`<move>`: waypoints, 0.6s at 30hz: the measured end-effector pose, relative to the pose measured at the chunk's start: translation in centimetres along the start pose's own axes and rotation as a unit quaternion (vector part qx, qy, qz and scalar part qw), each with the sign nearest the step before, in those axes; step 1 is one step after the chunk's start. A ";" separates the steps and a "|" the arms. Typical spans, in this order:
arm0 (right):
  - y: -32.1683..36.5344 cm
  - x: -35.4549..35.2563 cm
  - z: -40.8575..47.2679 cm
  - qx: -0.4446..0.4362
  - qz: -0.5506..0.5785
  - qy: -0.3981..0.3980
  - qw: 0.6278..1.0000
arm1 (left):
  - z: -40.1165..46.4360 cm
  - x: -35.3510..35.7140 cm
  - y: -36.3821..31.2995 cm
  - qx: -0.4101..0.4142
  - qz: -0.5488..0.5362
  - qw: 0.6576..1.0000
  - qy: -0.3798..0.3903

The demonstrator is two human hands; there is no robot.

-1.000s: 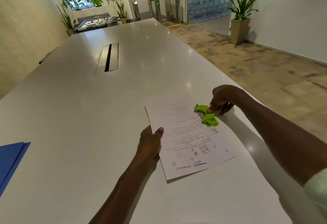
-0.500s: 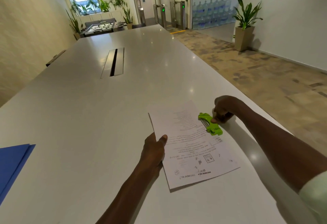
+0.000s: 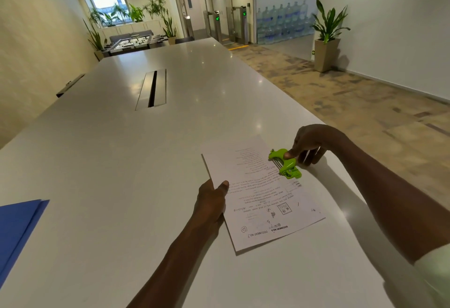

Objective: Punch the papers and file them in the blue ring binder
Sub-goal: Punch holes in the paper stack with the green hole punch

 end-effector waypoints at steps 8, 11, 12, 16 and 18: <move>0.8 0.4 -0.7 -0.010 -0.009 -0.010 1.000 | 0.1 0.0 0.1 -0.011 -0.004 1.000 0.001; 1.1 0.6 -0.7 -0.004 -0.015 -0.008 1.000 | -0.1 -0.3 0.1 -0.015 -0.018 1.000 0.000; 1.2 0.7 -0.6 -0.002 -0.017 -0.007 1.000 | -0.1 -0.5 0.1 -0.015 -0.025 1.000 -0.001; 1.1 0.7 -0.7 0.002 -0.018 -0.008 1.000 | -0.3 -1.4 0.5 -0.020 -0.051 0.998 -0.005; 1.1 0.7 -0.7 0.000 -0.018 -0.012 1.000 | -0.6 -1.9 0.6 -0.016 -0.056 0.998 -0.012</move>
Point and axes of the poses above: each hand's wrist, its own z-axis towards the middle knuckle, its own x-axis out of the palm, y = z × x, the point moved 6 cm from there along z, towards the middle knuckle, and after that the axes turned 12 degrees about -x, right-handed, at the moved point
